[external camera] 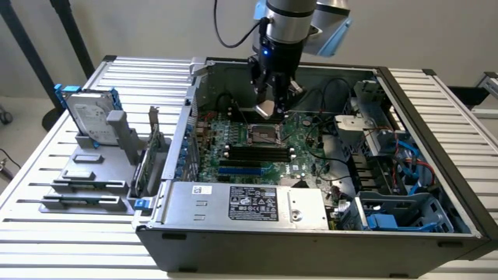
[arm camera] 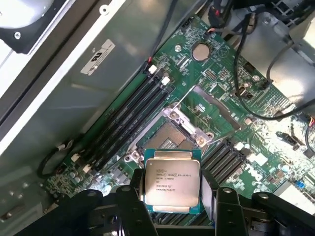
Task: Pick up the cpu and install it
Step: 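Place the cpu into insertion slot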
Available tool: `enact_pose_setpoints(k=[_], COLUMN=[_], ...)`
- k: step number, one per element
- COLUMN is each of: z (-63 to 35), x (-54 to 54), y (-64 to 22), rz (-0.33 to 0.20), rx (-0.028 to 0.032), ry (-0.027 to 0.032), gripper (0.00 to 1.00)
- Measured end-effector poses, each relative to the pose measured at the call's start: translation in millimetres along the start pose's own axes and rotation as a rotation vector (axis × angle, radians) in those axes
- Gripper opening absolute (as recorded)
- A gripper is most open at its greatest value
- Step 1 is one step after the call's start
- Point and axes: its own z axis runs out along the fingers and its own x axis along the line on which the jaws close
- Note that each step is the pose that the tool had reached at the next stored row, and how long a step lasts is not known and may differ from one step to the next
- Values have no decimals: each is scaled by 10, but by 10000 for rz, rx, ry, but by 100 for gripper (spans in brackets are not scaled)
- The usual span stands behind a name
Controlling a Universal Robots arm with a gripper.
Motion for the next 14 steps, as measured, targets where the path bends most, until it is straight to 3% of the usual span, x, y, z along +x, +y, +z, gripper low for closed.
enact_pose_setpoints(k=[14], z=[74], x=[-6], y=[-1], rz=[2544], rx=[-204], ry=[-32], gripper=[55])
